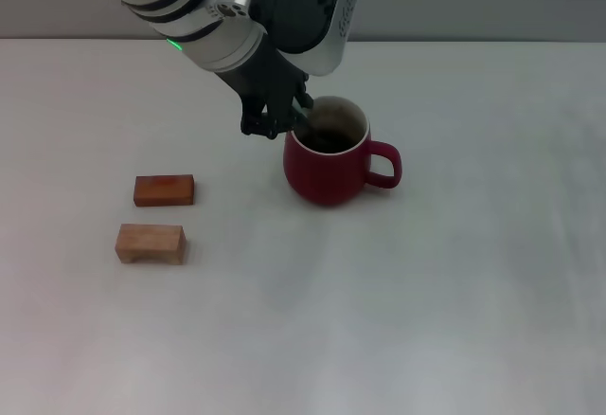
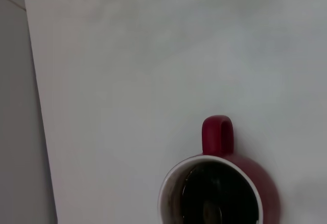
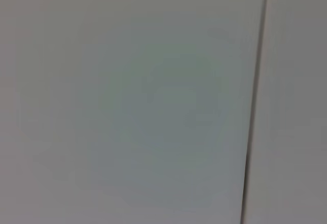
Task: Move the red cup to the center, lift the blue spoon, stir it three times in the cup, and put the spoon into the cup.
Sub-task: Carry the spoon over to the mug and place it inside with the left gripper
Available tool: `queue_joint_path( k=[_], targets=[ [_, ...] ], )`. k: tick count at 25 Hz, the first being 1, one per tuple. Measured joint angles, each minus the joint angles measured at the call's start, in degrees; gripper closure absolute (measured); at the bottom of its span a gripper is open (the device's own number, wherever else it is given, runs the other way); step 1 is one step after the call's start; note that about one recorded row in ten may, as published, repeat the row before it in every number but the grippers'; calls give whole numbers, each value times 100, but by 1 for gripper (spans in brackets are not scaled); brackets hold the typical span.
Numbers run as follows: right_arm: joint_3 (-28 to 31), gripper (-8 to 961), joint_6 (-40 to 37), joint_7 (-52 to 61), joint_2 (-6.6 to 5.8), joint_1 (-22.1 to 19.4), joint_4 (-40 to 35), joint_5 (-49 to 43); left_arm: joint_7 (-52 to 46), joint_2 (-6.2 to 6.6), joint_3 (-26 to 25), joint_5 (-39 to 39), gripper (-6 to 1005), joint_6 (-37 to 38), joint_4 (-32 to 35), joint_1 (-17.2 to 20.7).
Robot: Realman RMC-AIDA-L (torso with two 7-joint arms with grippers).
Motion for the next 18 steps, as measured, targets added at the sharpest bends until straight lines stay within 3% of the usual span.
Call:
queue_joint_path(
  k=[18],
  targets=[
    [0, 915, -20, 0, -9, -3, -19, 1, -267, -9, 54, -35, 846, 48, 221, 252]
  ],
)
